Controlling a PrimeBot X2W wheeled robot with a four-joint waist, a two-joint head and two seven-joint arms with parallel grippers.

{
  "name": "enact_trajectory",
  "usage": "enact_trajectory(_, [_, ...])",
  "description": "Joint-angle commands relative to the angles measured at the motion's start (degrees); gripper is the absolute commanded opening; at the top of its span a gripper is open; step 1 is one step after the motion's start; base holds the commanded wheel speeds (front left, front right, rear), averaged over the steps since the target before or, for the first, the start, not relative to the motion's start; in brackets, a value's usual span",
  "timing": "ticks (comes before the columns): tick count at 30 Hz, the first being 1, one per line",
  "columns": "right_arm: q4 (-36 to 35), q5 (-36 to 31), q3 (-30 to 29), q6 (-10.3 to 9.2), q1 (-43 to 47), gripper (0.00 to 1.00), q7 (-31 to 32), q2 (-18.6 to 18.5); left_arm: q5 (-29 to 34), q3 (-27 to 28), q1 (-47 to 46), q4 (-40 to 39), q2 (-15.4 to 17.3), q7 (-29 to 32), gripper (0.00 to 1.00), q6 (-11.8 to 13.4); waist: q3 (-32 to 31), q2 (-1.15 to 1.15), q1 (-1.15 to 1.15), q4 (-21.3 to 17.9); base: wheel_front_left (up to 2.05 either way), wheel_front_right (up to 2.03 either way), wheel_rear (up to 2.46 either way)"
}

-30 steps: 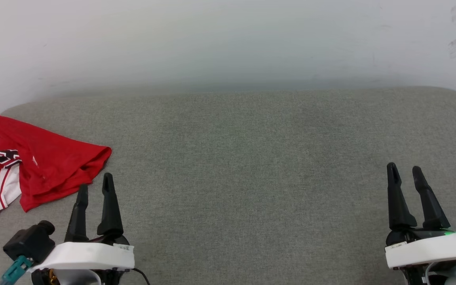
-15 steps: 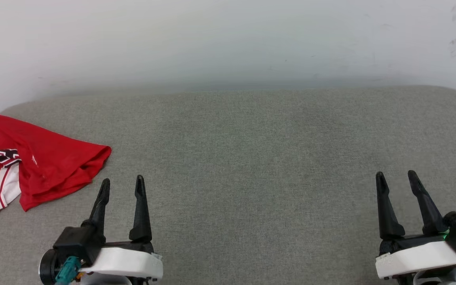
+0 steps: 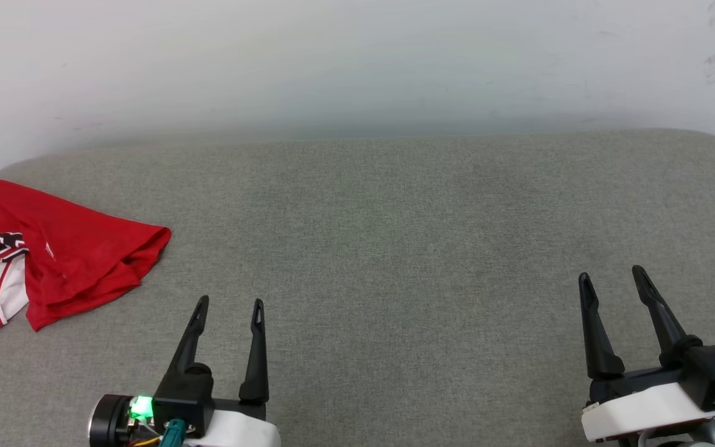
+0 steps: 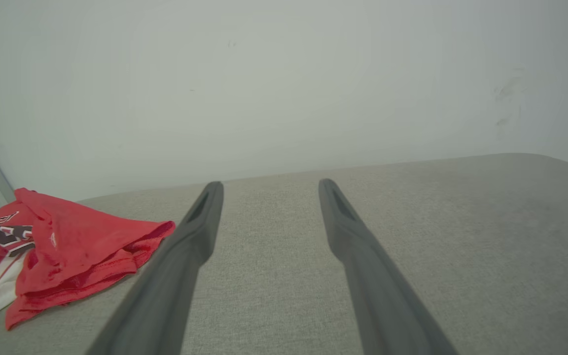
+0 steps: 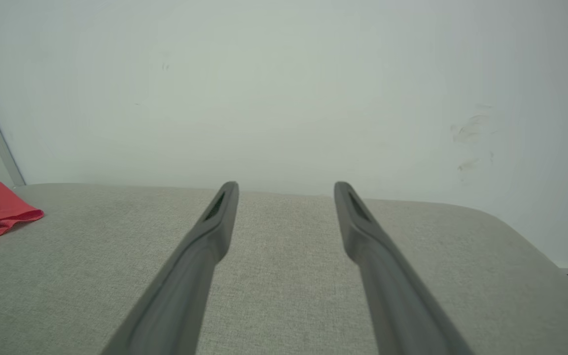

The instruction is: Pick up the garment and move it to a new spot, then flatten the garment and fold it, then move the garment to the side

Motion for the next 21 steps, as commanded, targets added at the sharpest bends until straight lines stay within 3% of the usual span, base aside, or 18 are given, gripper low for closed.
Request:
enact_trajectory(1, [-0.6,-1.4,0.2,-0.02,0.2,1.0,-0.6,0.0,0.9,-0.5,-0.7,0.1,0.3,-0.4,1.0,0.5,0.0,0.0,0.0,0.0,0.0,0.0,0.0])
enact_trajectory(5, [-1.0,-2.5,0.3,-0.02,0.4,1.0,-1.1,0.0,0.5,-0.6,-0.7,0.1,-0.1,-0.9,1.0,1.0,0.1,0.0,0.0,0.0,0.0,0.0,0.0])
enact_trajectory(11, [-1.5,-1.9,0.4,-0.02,0.8,1.0,-1.7,0.0,0.6,2.6,0.6,-1.1,-2.1,-1.6,1.0,-1.1,0.1,0.0,0.0,0.0,0.0,0.0,0.0])
enact_trajectory(21, [0.3,1.0,-0.1,-0.03,1.6,1.0,-2.7,0.0,1.7,9.6,3.0,-1.2,-7.0,-2.6,1.0,-9.8,-0.3,0.0,0.0,-0.1,0.0,0.0,0.0])
